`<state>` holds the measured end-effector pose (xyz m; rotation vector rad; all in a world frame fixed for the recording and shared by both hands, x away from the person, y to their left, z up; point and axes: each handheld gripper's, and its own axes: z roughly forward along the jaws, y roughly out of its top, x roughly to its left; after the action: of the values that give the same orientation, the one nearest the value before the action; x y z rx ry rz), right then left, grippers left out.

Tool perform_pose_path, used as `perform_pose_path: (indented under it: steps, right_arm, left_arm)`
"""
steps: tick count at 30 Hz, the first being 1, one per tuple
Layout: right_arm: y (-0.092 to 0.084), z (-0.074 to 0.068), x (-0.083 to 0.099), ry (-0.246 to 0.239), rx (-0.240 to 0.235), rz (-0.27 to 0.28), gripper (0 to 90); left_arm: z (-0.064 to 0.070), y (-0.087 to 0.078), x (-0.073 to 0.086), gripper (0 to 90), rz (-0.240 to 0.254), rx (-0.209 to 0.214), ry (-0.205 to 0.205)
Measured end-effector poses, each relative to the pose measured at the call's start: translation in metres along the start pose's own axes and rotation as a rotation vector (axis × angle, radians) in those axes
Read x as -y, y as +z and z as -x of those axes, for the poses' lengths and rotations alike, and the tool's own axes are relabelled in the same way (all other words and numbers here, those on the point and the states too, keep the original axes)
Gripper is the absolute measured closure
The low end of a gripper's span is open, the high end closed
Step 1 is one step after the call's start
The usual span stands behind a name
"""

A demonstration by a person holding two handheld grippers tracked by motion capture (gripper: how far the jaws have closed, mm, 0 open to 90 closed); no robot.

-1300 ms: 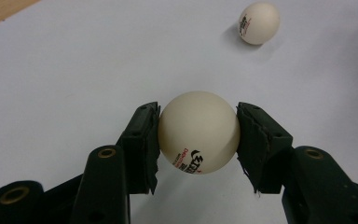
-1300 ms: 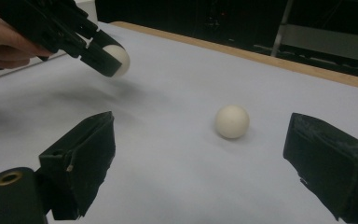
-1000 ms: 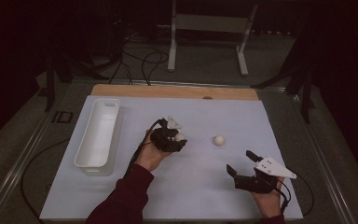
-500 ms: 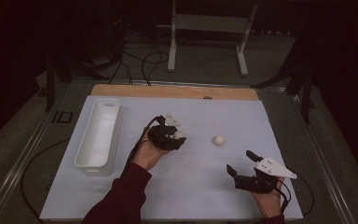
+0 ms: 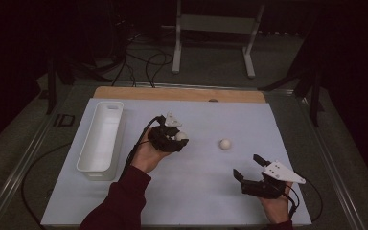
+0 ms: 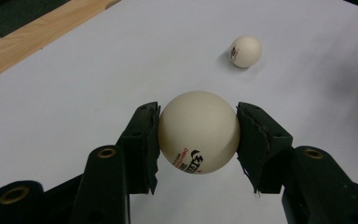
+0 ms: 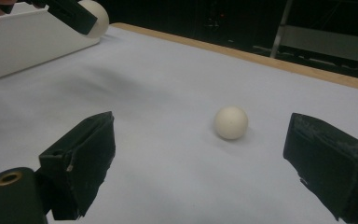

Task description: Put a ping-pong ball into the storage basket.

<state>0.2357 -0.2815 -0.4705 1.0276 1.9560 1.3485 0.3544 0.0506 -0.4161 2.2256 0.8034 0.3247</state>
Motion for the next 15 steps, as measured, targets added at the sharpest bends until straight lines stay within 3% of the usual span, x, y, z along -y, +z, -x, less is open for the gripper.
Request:
perform_pose_path:
  steps: [15]
  right_arm:
    - [0.0003, -0.0006, 0.0001, 0.001, 0.000, -0.002, 8.2]
  left_arm:
    - [-0.0039, -0.0104, 0.0011, 51.3, -0.014, 0.009, 0.018]
